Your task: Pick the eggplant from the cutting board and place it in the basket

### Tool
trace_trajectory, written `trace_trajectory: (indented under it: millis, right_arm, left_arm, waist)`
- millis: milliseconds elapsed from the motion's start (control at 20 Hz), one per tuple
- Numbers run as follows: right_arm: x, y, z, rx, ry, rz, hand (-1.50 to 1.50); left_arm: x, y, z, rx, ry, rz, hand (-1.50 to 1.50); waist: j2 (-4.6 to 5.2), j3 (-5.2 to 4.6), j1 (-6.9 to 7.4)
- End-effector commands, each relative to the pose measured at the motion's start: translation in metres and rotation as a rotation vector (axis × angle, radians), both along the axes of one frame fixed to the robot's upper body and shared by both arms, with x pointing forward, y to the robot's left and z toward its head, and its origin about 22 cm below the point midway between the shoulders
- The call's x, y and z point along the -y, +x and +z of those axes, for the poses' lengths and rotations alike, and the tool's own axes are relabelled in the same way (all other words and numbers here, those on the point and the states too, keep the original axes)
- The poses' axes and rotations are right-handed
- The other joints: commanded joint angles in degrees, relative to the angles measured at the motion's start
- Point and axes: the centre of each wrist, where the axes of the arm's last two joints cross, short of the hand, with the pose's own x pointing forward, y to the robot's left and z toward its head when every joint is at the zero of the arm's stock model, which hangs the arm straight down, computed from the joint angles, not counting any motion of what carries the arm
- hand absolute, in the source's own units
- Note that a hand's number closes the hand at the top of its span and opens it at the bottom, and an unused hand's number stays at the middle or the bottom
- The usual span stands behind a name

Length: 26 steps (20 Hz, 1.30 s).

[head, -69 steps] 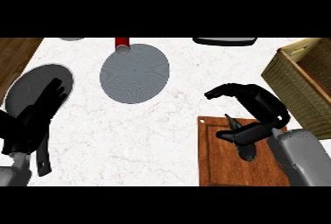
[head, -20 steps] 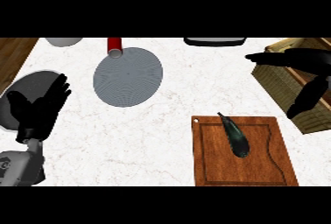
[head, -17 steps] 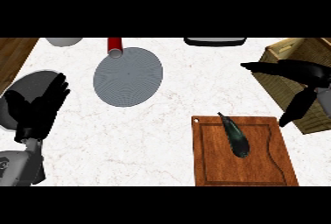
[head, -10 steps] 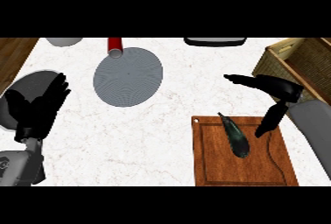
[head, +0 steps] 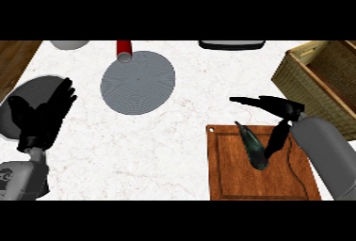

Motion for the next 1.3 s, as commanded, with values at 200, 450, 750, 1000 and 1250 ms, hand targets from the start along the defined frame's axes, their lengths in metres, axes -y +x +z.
trace_trajectory:
  millis: [200,450,750,1000,1250]
  right_arm:
    - [0.012,-0.003,-0.031,-0.004,-0.05,0.038,-1.5]
    - [0.028,0.003,-0.02,-0.029,-0.022,0.036,-1.5]
    - [0.019,-0.007,-0.029,-0.043,0.054,0.08,-1.5]
    - [0.019,-0.026,-0.036,-0.044,0.022,0.113,-1.5]
    - [0.009,-0.014,-0.033,0.017,-0.037,0.077,-1.5]
  left_arm:
    - [-0.018,0.0,-0.007,-0.003,-0.004,-0.001,0.0]
    - [-0.006,0.012,0.008,0.004,-0.007,0.016,0.0]
    - [-0.026,-0.008,0.006,-0.008,-0.002,0.007,0.0]
    - [0.002,0.003,0.005,-0.01,-0.011,0.018,0.0]
    - [-0.012,0.008,-0.002,-0.006,0.008,0.013,0.0]
  waist:
    - [0.14,0.01,0.21]
    - [0.06,0.01,0.05]
    - [-0.08,0.0,0.07]
    - [-0.2,-0.01,-0.49]
    - [-0.03,-0.02,-0.22]
